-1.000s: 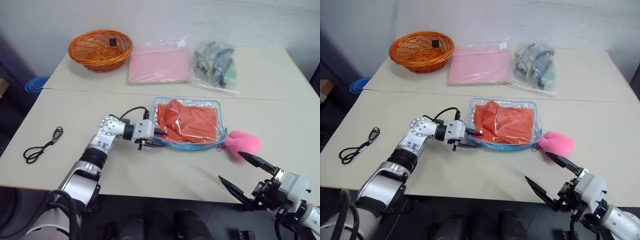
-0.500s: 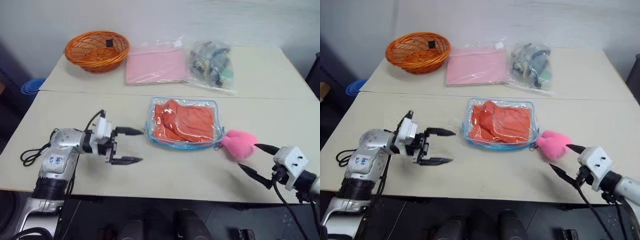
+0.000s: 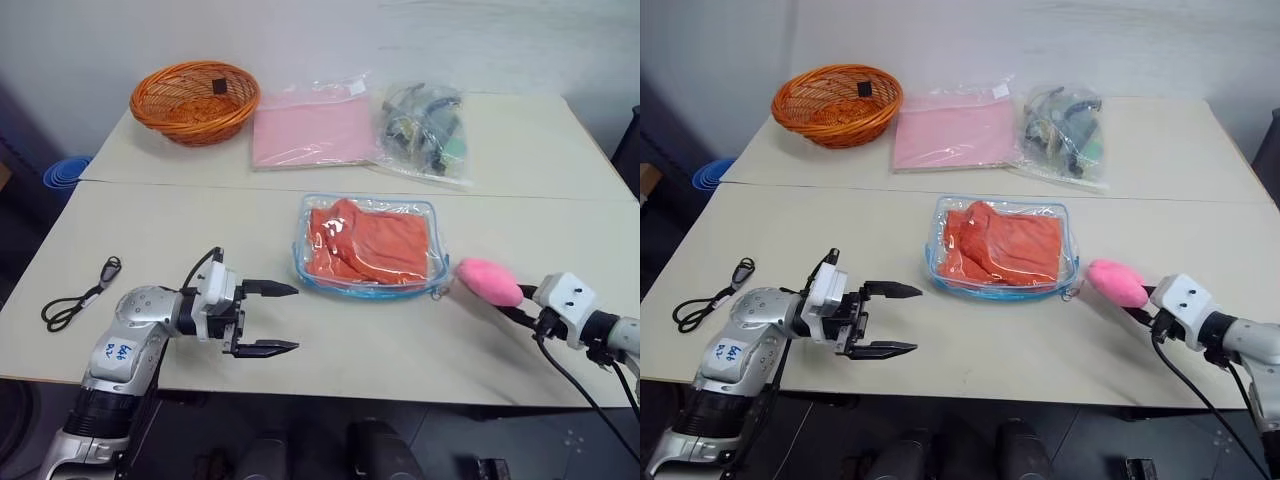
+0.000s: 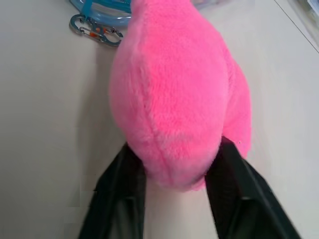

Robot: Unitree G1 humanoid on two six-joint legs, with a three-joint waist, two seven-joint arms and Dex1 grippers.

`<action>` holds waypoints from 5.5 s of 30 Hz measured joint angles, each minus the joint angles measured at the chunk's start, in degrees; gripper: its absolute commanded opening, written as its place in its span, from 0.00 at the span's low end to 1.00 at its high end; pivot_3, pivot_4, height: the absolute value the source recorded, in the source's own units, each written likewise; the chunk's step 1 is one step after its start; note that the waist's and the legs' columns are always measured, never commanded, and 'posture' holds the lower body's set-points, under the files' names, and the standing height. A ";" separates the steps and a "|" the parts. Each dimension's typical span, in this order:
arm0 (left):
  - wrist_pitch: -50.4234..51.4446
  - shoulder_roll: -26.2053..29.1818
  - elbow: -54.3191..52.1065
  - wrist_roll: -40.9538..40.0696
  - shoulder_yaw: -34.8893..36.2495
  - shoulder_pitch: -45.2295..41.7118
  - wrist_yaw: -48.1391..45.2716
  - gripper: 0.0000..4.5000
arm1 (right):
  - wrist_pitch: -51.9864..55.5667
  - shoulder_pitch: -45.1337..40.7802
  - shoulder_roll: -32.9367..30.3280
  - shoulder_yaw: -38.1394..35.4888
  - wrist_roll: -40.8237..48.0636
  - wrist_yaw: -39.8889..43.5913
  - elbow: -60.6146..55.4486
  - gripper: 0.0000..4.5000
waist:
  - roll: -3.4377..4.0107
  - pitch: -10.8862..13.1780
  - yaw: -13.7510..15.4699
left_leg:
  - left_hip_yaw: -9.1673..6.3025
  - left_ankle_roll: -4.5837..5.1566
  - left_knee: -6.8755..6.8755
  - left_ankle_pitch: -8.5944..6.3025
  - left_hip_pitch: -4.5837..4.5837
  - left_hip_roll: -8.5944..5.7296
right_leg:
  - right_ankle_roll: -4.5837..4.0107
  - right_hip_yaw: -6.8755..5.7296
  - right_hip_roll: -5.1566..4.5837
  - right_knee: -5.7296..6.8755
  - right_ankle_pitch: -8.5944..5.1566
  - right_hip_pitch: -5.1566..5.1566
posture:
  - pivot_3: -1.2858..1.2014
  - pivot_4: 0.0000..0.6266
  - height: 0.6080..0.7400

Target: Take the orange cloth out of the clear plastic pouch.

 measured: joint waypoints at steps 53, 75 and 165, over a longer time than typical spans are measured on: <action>-0.98 -0.97 6.73 2.89 -1.53 -4.05 0.37 1.00 | 27.63 -1.55 -0.24 4.56 16.65 6.89 -31.80 1.00 | -0.02 0.05 0.04 | -0.12 -0.02 -0.14 -0.01 -0.14 0.00 | 0.00 -0.11 -0.04 -0.28 0.00 -0.08 | 0.52 0.24 1.00; 0.98 -2.43 4.12 4.51 -4.44 -8.93 1.53 1.00 | -4.58 -15.92 4.06 18.70 -7.29 8.74 -6.55 0.01 | -0.02 0.06 0.09 | -0.06 -0.24 -0.05 0.11 -0.17 -0.01 | 0.00 -0.10 -0.04 -0.16 0.00 -0.13 | 0.52 0.24 1.00; -13.98 -0.31 27.35 15.77 -5.77 -32.08 -12.20 1.00 | 9.36 23.00 5.20 -11.54 18.29 3.22 -36.16 1.00 | -0.07 0.09 1.26 | -0.13 -0.09 0.76 -0.06 -0.74 -0.02 | 0.08 -0.15 0.06 0.06 0.04 -0.34 | 0.52 0.24 1.00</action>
